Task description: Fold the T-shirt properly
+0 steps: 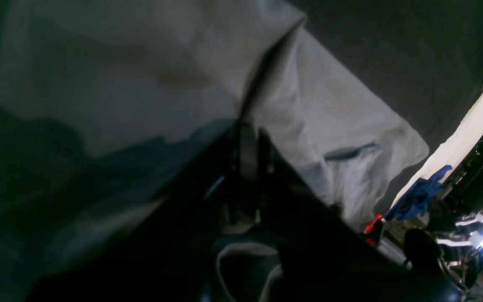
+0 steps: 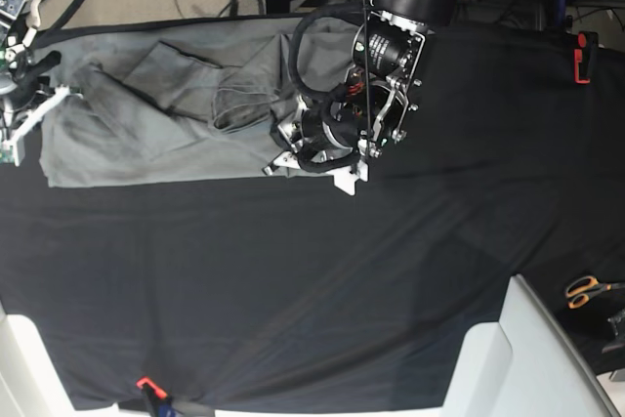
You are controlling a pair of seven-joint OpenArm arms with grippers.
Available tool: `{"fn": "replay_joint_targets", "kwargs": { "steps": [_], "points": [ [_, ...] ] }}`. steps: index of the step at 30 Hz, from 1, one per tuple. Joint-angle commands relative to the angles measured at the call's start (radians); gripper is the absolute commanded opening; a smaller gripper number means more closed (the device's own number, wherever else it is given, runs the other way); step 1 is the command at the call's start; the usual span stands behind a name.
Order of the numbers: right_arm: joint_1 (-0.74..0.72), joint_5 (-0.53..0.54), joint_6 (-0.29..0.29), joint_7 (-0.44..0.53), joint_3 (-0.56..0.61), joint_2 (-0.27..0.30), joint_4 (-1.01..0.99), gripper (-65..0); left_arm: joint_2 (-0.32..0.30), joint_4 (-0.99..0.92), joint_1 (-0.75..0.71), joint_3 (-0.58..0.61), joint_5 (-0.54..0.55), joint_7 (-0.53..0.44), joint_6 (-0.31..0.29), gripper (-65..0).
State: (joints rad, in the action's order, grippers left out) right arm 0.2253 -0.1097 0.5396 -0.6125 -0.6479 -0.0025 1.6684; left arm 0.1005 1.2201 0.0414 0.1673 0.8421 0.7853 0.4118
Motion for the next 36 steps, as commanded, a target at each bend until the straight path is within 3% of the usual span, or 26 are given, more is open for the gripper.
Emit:
{"fn": "replay_joint_targets", "kwargs": {
  "steps": [1,10,14,25,29,33,36],
  "points": [
    [-0.008,0.005,-0.003,0.018,-0.003,0.011,0.014,-64.1,0.018,0.002,0.022,0.004,0.01,0.0,-0.032,-65.0],
    [-0.008,0.005,-0.003,0.018,-0.003,0.011,0.014,-64.1,0.049,-0.162,0.073,0.018,0.012,-0.059,-0.178,-65.0],
    [-0.008,0.005,-0.003,0.018,-0.003,0.011,0.014,-64.1,0.049,-0.158,0.085,0.077,0.012,-0.062,-0.181,-65.0],
    [-0.008,0.005,-0.003,0.018,-0.003,0.011,0.014,-64.1,0.055,-0.161,0.143,0.082,0.013,-0.066,-0.187,-65.0],
    [-0.008,0.005,-0.003,0.019,0.0,0.011,0.014,-64.1,0.057,-0.188,0.19,0.084,0.013,-0.111,-0.227,-65.0],
    [-0.01,0.005,-0.003,0.019,-0.002,0.011,0.014,-64.1,0.057,-0.245,0.231,0.108,0.013,-0.14,-0.23,-65.0],
    [-0.022,0.005,-0.003,0.019,-0.002,0.011,0.006,-64.1,0.057,-0.201,0.24,0.148,0.061,-0.132,-0.224,-65.0]
  ]
}}
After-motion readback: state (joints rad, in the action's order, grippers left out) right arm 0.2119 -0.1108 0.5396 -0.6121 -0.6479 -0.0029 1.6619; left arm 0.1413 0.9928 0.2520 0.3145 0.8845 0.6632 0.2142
